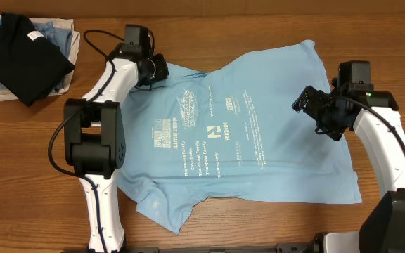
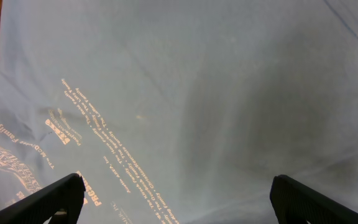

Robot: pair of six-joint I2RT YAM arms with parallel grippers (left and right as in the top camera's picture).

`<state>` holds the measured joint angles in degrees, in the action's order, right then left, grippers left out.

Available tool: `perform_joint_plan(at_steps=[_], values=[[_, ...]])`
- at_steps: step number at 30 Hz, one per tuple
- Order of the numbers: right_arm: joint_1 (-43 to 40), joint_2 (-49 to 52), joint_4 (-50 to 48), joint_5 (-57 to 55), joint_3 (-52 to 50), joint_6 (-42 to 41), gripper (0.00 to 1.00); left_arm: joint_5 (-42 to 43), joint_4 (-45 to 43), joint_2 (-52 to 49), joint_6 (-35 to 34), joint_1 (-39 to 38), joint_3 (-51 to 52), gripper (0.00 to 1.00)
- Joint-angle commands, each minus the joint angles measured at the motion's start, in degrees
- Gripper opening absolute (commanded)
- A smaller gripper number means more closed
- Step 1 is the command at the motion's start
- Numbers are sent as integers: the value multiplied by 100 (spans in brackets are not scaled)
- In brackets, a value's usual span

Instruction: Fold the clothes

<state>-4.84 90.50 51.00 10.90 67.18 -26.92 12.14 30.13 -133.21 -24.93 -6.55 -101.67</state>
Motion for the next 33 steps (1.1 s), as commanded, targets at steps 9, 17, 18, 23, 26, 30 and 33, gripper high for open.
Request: perform_joint_plan(at_steps=[9, 17, 18, 23, 26, 30, 33], values=[[24, 20, -11, -83, 28, 39, 100, -74, -57, -122, 70, -98, -160, 25], [24, 20, -9, -83, 28, 39, 100, -70, -39, -247, 68, -98, -160, 24], [22, 20, -9, -83, 28, 39, 99, -74, -39, -258, 70, -98, -160, 23], [24, 20, -7, -83, 28, 39, 100, -72, -52, -258, 68, -92, -160, 7], [24, 20, 9, -83, 28, 37, 100, -70, -42, -256, 68, -76, -160, 4], [22, 20, 7, -168, 28, 35, 100, -68, 7, -254, 68, -57, -232, 4], [22, 20, 7, -234, 28, 15, 100, -52, 232, -201, 70, -44, -428, 4]])
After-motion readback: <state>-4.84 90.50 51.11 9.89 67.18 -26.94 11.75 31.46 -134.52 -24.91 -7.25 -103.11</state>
